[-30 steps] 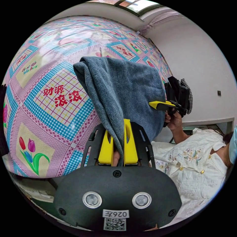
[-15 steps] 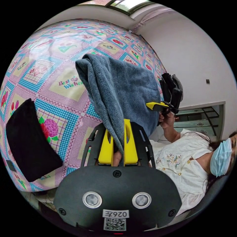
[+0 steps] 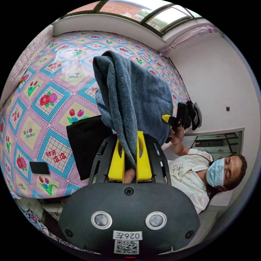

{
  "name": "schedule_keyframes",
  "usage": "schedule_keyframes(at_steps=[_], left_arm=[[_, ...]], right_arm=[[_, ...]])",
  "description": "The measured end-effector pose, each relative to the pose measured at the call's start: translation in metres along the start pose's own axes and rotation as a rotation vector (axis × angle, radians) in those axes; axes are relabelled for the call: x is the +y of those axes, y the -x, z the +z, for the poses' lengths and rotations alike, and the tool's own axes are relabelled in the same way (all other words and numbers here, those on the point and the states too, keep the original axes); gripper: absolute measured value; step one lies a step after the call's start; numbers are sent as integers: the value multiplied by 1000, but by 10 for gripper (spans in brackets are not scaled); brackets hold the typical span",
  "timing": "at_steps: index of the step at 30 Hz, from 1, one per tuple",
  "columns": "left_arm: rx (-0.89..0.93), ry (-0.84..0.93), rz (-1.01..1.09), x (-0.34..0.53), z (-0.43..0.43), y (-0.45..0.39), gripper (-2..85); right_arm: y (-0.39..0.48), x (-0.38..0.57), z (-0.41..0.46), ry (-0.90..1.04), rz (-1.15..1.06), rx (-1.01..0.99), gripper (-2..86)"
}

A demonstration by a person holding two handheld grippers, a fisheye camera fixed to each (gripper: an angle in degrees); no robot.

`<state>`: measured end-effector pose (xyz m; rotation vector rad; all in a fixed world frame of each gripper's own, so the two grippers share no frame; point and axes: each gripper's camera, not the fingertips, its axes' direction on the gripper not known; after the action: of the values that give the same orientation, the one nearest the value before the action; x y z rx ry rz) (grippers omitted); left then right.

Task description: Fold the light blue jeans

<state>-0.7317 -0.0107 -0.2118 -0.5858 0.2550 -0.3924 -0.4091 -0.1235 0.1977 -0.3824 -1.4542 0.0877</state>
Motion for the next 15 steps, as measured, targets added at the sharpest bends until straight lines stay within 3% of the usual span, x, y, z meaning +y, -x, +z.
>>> schedule_keyframes(at_steps=[3, 7, 8, 10, 12, 15], left_arm=[[102, 97, -93, 18, 33, 96, 67], [189, 344, -328, 54, 147, 233, 71], [228, 337, -322, 59, 154, 242, 72], [410, 129, -269, 86, 136, 259, 75], [408, 12, -251, 107, 110, 262, 68], [255, -88, -171, 128, 64, 242, 34]], right_arm=[[-54, 34, 72, 18, 164, -13, 19], [-147, 110, 168, 194, 424, 245, 29], [-156, 132, 180, 209, 434, 265, 30], [-149, 151, 173, 121, 386, 238, 32], [-142, 152, 164, 123, 353, 264, 33], [-110, 146, 156, 102, 250, 366, 31]])
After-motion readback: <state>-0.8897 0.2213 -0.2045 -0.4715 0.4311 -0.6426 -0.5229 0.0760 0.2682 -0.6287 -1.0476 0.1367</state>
